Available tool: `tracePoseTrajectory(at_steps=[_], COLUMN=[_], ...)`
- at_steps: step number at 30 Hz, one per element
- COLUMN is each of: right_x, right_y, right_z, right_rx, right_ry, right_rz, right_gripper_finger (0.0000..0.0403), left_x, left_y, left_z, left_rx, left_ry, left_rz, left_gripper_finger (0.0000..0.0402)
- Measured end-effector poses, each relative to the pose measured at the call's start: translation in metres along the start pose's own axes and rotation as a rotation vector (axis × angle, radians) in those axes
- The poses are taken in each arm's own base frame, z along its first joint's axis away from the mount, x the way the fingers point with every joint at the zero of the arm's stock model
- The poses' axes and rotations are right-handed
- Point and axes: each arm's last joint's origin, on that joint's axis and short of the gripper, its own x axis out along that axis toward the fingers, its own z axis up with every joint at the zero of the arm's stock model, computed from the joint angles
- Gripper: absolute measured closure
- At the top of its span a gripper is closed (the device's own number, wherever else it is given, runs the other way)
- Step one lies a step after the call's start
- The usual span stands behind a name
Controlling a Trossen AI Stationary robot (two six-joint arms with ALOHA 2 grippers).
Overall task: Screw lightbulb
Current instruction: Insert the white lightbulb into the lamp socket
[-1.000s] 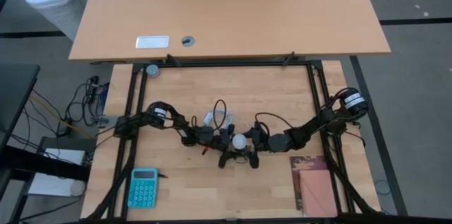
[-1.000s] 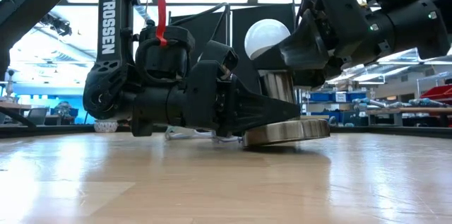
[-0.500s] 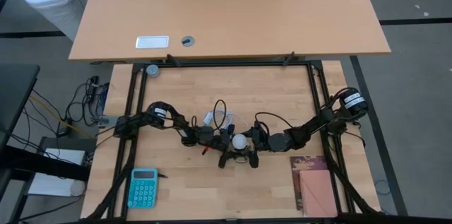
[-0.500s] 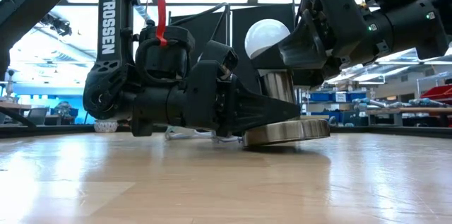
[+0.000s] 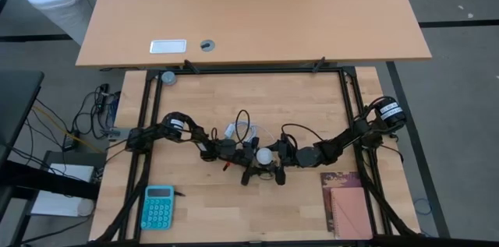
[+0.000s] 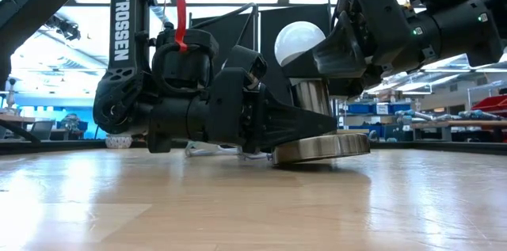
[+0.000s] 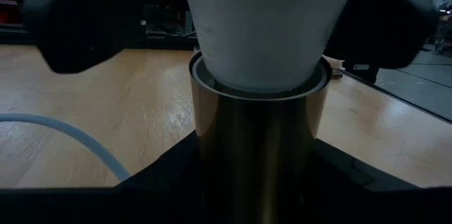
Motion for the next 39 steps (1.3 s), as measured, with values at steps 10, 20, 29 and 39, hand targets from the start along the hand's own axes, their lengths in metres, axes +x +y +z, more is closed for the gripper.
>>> tracePoseTrajectory(at_steps=[10,20,29,39], right_x=[-0.0001,-0.0003,-0.0004,-0.0014], right_y=[0.0000,0.0004,-0.0010,-0.0023], right_z=[0.0002,-0.0001,-0.0001,-0.0009], right_rx=[0.000,-0.002,-0.001,0.008], right_ry=[0.000,0.002,-0.006,-0.019], right_rz=[0.000,0.006,-0.038,-0.121], right_gripper_finger=[0.0131,0.0219,0.0218,0.0221], left_x=[0.0000,0.0000,-0.0002,-0.0007], left_y=[0.0000,0.0004,0.0018,0.0053], left_z=[0.0000,0.0001,0.0001,0.0002], left_rx=[0.000,-0.003,-0.007,-0.030], left_ry=[0.000,-0.001,-0.005,-0.017], left_rz=[0.000,0.005,0.052,0.186], left_gripper_finger=[0.0203,0.0203,0.0203,0.0203])
